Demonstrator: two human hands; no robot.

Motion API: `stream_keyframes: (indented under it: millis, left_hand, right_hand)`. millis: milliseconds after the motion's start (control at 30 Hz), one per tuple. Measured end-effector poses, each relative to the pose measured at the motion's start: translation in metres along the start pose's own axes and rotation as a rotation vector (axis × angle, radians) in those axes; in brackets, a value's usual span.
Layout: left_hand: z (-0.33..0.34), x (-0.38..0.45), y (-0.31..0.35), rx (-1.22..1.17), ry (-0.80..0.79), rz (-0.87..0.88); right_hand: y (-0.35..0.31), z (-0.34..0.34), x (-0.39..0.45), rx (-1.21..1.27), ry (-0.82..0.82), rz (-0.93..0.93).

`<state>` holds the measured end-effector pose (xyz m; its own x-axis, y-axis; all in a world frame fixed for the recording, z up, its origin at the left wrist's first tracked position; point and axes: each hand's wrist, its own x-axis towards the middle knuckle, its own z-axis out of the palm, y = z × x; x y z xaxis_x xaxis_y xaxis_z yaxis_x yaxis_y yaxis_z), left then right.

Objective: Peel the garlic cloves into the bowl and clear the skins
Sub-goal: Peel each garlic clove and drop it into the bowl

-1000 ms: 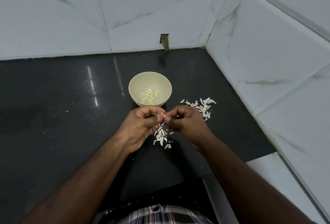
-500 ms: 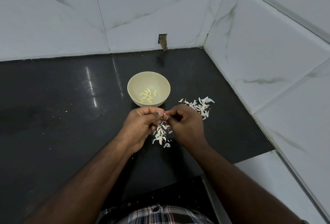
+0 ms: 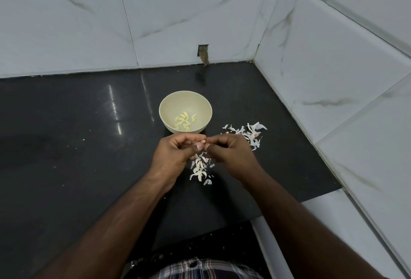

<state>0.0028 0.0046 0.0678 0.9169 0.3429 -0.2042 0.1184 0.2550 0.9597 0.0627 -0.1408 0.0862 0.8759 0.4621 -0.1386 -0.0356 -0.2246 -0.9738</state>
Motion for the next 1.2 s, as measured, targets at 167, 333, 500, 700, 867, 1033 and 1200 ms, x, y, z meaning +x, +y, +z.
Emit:
stream_keyframes:
  millis: [167,333,500,700,867,1033,1200]
  left_hand:
    - [-0.001,-0.001,0.001,0.065,0.033,0.067]
    - [0.0,-0.001,0.004,0.106,0.008,0.085]
    - [0.001,-0.004,0.007,0.224,-0.027,0.153]
    - [0.003,-0.005,0.007,0.319,-0.036,0.195]
    - [0.0,-0.005,0.006,0.264,-0.079,0.147]
    - [0.002,-0.006,0.006,0.08,-0.11,0.082]
    - [0.0,-0.004,0.005,0.057,-0.08,0.079]
  right_hand:
    - [-0.005,-0.004,0.001,0.024,0.017,-0.005]
    - [-0.007,-0.006,0.001,0.084,-0.016,0.03]
    - [-0.011,-0.009,0.001,0.059,-0.018,0.062]
    - [-0.011,-0.01,0.004,-0.223,-0.034,0.008]
    - [-0.01,-0.009,0.005,-0.364,-0.043,-0.008]
    - [-0.006,-0.009,0.004,-0.373,-0.037,0.018]
    - [-0.008,-0.018,0.003,-0.046,-0.073,0.07]
